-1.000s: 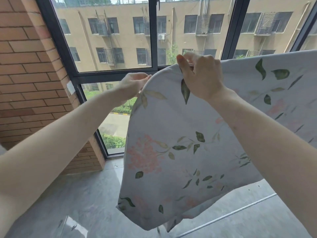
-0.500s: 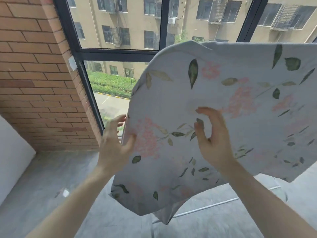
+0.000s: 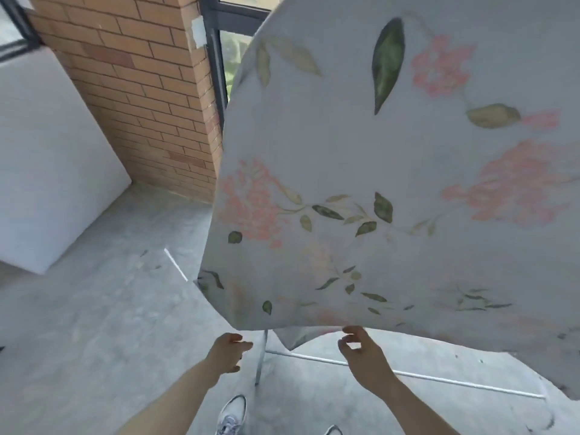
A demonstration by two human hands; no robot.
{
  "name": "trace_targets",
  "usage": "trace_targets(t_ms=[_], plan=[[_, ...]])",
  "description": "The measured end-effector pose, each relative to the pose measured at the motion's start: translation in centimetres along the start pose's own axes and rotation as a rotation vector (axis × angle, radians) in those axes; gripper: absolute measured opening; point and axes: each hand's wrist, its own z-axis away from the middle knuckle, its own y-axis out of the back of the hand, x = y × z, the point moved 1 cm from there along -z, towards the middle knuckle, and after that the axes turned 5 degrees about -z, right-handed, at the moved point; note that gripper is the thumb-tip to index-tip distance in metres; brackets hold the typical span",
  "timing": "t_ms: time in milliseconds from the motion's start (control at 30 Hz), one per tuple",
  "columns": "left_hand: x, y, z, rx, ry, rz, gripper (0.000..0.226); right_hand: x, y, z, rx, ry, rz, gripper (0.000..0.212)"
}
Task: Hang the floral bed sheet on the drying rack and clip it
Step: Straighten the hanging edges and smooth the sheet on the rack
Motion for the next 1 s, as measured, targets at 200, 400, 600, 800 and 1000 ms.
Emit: trace_targets(t_ms=[200, 400, 600, 800, 1000], plan=[[-0.2, -6.0, -3.7, 0.088, 0.078, 0.285, 0.059, 4.4, -0.5, -7.0, -0.085, -0.187, -0.121, 0.014], [-1.3, -8.8, -7.9, 0.094, 0.148, 0.545, 0.083, 7.2, -4.0, -10.7, -0.127, -0.450, -0.387, 0.039], [-1.5, -10.7, -13.0, 0.205, -0.010, 0.790, 0.024, 9.7, -8.8, -17.4, -0.146, -0.627, -0.692, 0.045], [-1.5, -11.5, -16.4, 0.268, -0.059, 0.776, 0.015, 11.5, -11.7, -21.5, 0.013, -0.600, -1.042, 0.019], [-0.7, -12.0, -20.6, 0.393, -0.111, 0.612, 0.024, 14.5, -14.5, -22.5, 0.173, -0.521, -0.918, 0.013]])
